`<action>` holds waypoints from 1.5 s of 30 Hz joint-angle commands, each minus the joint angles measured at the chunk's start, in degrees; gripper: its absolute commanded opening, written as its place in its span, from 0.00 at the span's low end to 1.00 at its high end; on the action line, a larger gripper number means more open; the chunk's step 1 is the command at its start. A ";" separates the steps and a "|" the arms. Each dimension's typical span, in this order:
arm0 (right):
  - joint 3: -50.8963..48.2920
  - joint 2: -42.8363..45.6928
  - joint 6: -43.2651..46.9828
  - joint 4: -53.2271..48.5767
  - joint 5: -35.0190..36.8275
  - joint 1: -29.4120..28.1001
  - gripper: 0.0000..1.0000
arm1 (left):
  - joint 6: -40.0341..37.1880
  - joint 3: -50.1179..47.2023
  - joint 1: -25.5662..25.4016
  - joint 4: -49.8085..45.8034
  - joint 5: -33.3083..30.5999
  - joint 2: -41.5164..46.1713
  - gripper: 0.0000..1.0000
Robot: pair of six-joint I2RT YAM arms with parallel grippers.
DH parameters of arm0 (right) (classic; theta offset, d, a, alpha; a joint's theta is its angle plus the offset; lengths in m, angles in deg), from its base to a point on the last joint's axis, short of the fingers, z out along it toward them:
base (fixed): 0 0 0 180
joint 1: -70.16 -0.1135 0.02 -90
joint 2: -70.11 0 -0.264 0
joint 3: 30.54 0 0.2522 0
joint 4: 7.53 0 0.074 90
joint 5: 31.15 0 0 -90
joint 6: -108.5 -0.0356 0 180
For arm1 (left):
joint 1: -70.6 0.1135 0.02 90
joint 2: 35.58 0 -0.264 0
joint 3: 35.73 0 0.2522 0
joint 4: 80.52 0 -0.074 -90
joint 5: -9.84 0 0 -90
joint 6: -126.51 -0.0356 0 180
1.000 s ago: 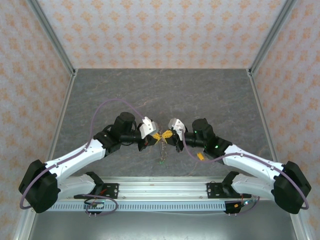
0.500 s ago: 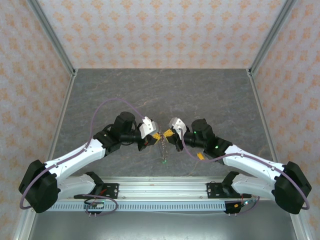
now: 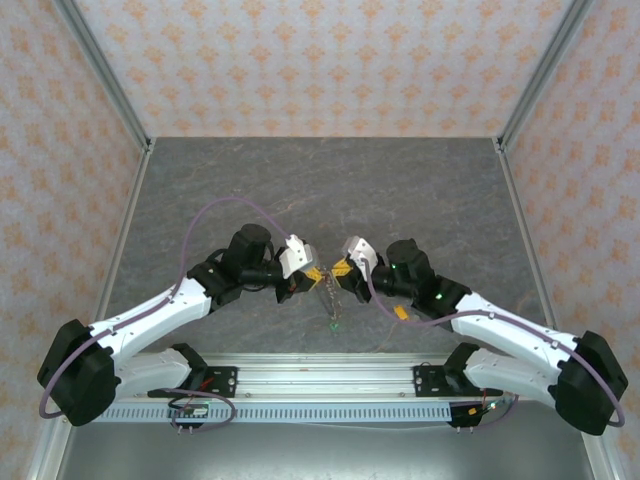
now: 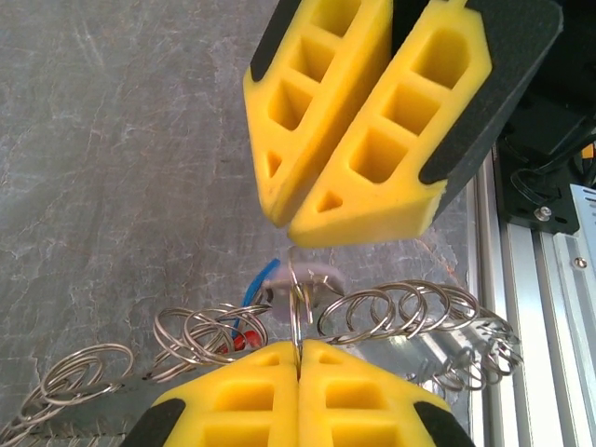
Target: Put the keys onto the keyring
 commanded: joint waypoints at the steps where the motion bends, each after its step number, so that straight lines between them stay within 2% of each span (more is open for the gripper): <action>1: 1.77 2.19 3.55 -4.59 -0.96 0.17 0.15 | -2.64 2.23 -0.25 -0.65 2.22 0.53 0.00; 4: 2.59 2.87 5.10 -6.59 -1.63 0.17 0.21 | -3.89 2.50 -0.25 -1.77 2.85 0.75 0.00; 7: 4.06 2.40 6.48 -8.92 -2.50 0.16 0.22 | -4.37 2.54 -0.27 -1.98 3.11 0.77 0.00; 15: 6.44 -0.09 10.51 -8.97 -9.19 0.16 0.22 | -5.39 2.65 -0.25 -2.50 5.12 1.30 0.00; 30: 10.32 -5.20 15.26 -13.59 -12.15 0.17 0.21 | -6.57 3.25 -0.25 -4.05 6.72 1.30 0.00; 38: 11.45 -7.89 16.86 -13.50 -11.57 0.16 0.17 | -6.57 3.58 -0.22 -4.19 7.59 1.48 0.00; 42: 11.59 -8.04 16.37 -12.51 -11.70 0.16 0.02 | -6.66 3.62 -0.25 -4.47 7.47 1.72 0.00; 45: 12.14 -7.87 16.61 -13.66 -11.66 0.17 0.00 | -6.66 3.34 -0.25 -4.74 5.95 1.87 0.00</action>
